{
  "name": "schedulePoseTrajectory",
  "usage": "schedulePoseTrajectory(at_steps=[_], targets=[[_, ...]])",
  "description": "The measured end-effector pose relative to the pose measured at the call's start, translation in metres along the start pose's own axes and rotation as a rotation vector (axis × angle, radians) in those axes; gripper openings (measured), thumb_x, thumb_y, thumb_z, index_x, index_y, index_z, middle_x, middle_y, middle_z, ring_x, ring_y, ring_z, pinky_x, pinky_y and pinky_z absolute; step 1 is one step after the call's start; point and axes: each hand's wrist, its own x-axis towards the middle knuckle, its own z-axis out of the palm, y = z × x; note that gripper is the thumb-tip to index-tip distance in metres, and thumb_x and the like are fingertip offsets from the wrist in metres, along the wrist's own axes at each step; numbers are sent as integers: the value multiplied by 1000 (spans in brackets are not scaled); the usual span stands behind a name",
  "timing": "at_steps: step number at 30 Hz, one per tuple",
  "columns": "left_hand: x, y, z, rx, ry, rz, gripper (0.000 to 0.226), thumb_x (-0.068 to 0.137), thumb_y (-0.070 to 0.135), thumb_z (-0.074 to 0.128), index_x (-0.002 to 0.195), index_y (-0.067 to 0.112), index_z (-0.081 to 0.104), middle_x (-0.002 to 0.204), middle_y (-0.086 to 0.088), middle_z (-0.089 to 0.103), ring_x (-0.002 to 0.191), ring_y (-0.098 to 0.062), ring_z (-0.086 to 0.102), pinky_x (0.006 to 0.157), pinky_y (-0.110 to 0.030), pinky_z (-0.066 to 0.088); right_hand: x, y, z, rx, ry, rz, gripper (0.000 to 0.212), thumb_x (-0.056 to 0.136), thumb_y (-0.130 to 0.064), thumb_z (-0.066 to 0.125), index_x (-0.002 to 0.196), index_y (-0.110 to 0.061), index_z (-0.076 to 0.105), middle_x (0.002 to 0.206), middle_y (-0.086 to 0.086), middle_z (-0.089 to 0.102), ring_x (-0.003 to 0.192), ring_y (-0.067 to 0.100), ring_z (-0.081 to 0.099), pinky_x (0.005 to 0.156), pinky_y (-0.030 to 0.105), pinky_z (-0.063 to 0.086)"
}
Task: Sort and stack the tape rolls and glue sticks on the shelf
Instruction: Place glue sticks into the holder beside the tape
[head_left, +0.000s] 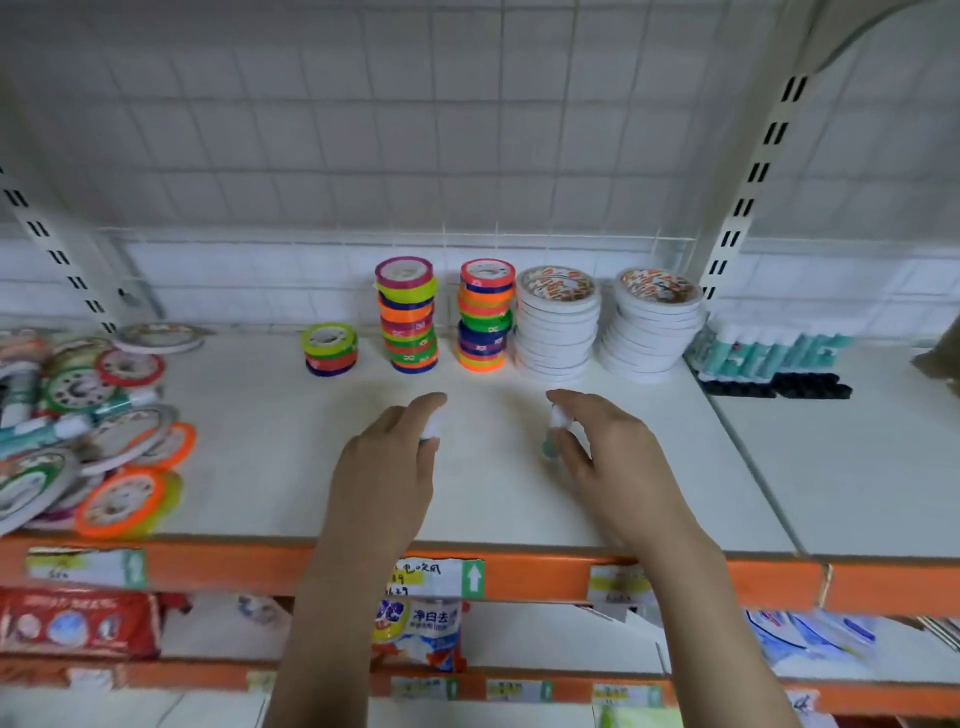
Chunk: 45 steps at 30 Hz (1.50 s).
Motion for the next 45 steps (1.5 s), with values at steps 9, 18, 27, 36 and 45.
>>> schedulePoseTrajectory(at_steps=[9,18,27,36,45], targets=[[20,9,10,-1,6,44,36,89,6,57,125,13,57,106,-12,63,93,-31,58,77,-36,43,8,16,-15,-83,31,-41,41,88,-4,54,128,-13,55,106,9,63,88,32,61,67,44,53],[32,60,45,-34,1,92,38,83,-2,60,119,8,60,114,-12,60,97,-32,58,79,-34,43,-3,65,-57,-131,46,-26,42,85,0,56,126,-8,57,115,11,60,88,34,63,66,42,53],[30,159,117,-17,35,142,31,77,0,69,107,5,64,95,-14,65,83,-35,60,69,-43,49,-16,154,-136,-174,12,-55,41,88,-3,55,128,-10,56,113,10,56,92,34,60,72,43,52],[33,206,147,53,90,130,27,79,20,64,103,8,66,82,-9,68,71,-31,62,64,-44,51,-3,218,-182,-154,57,-20,37,88,-2,54,125,-9,57,107,10,53,83,31,57,74,38,49],[37,211,156,57,111,35,32,78,10,71,109,10,65,91,-9,68,79,-32,63,70,-42,51,50,270,-195,-192,125,54,28,90,-8,55,118,-6,60,108,14,63,97,32,59,80,36,46]])
